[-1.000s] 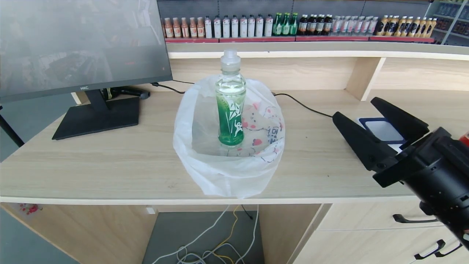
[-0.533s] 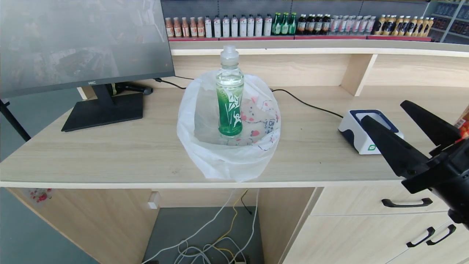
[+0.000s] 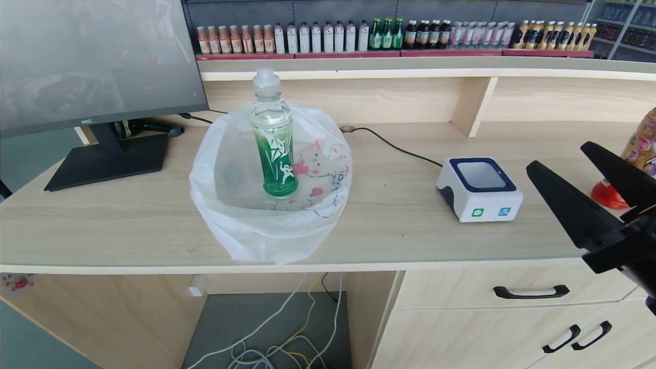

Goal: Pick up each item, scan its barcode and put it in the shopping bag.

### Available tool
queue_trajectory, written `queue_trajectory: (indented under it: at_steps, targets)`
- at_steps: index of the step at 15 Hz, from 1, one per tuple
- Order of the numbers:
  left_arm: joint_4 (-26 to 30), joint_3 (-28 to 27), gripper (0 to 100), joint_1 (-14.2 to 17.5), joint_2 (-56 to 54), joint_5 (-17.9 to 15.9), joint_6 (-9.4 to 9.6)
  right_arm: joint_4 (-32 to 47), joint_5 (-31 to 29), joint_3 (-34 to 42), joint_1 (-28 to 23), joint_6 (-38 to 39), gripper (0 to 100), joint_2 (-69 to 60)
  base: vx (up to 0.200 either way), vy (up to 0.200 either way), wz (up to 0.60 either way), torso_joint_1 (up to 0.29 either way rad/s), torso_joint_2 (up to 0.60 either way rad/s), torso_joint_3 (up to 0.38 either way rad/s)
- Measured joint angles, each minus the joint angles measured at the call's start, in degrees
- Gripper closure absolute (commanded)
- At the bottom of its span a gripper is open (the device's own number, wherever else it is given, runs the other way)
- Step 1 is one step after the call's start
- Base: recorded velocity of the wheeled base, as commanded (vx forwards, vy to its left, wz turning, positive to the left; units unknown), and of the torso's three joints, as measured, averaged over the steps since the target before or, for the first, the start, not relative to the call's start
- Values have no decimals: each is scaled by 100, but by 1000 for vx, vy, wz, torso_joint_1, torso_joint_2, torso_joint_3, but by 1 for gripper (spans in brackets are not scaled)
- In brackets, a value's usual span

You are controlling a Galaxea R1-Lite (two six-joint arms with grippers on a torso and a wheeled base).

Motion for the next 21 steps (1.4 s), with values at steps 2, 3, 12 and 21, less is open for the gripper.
queue_trajectory:
  at_steps: [2, 3, 12, 21]
  targets:
    - [0, 0, 0, 0, 0, 0, 0, -10, 2, 9, 6, 0, 0, 13, 0, -200, 0, 0, 2, 5]
    - [-1, 0, 0, 0, 0, 0, -5, -2, 0, -13, 9, 0, 0, 44, 0, -200, 0, -12, 2, 2]
    - [-4, 0, 0, 0, 0, 0, -16, -5, 2, -173, 35, -2, 0, 328, 0, -200, 0, 3, 3, 4]
    - [-4, 0, 0, 0, 0, 0, -17, 0, 0, -372, 28, -44, 0, 439, 0, -200, 0, 1, 1, 1]
